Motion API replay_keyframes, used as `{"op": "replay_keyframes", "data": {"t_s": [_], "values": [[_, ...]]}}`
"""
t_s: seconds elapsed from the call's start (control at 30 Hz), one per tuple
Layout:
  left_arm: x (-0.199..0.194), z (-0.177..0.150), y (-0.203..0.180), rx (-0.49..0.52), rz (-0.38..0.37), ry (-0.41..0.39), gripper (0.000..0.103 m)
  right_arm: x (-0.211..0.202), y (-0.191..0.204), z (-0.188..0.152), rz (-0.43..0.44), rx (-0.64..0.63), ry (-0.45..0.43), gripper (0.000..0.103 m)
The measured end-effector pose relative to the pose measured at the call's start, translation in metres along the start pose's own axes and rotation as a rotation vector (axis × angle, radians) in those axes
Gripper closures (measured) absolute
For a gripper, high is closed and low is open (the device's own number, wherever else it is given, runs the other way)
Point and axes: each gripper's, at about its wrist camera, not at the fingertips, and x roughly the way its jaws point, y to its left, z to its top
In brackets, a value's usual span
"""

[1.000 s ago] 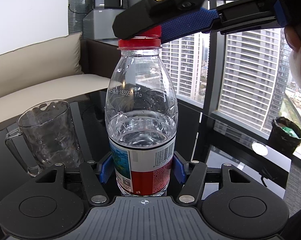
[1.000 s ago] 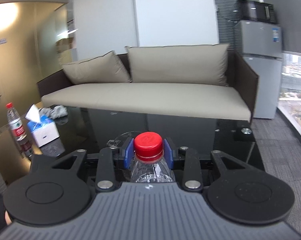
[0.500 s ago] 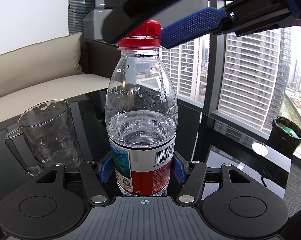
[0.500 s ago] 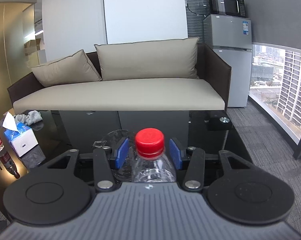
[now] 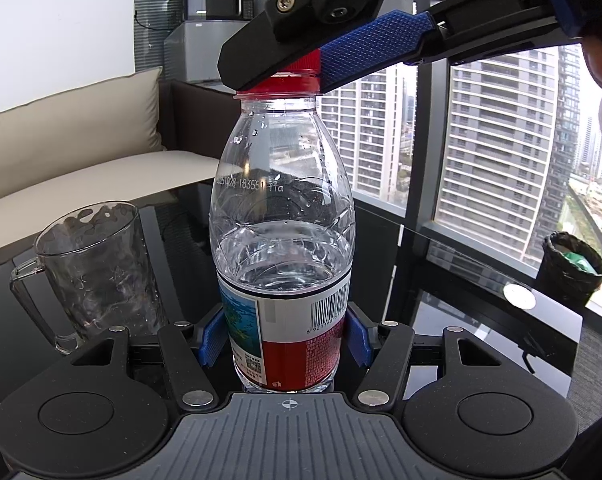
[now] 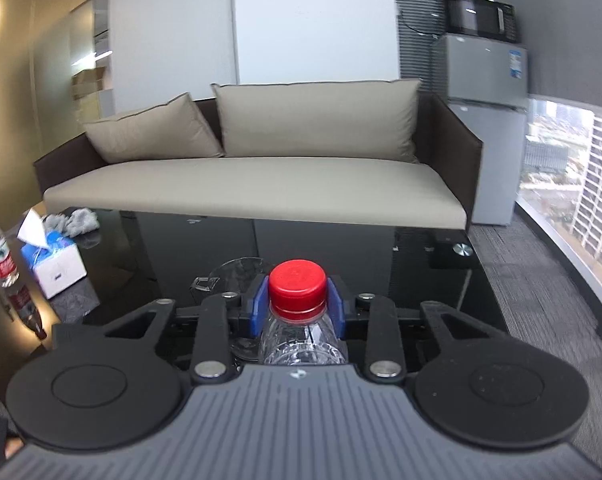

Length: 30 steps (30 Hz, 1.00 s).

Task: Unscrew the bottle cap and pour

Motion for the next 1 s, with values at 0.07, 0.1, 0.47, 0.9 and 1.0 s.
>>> {"op": "replay_keyframes", "data": {"t_s": [0.07, 0.1, 0.47, 0.9, 1.0], "values": [[0.001, -0.001, -0.001, 0.003, -0.001, -0.001, 0.046, 0.000, -0.002, -0.001, 0.013, -0.008, -0.007, 0.070], [0.002, -0.001, -0.001, 0.006, -0.002, -0.002, 0.046, 0.000, -0.003, -0.002, 0.020, -0.013, -0.012, 0.070], [0.002, -0.005, 0.002, 0.024, -0.006, -0.011, 0.046, -0.002, -0.011, -0.004, 0.050, -0.027, -0.041, 0.070], [0.001, -0.010, 0.006, 0.042, -0.008, -0.009, 0.046, -0.002, -0.024, -0.005, 0.120, -0.063, -0.045, 0.070], [-0.001, -0.011, 0.006, 0.044, -0.011, -0.012, 0.046, -0.002, -0.025, -0.005, 0.127, -0.068, -0.045, 0.070]]}}
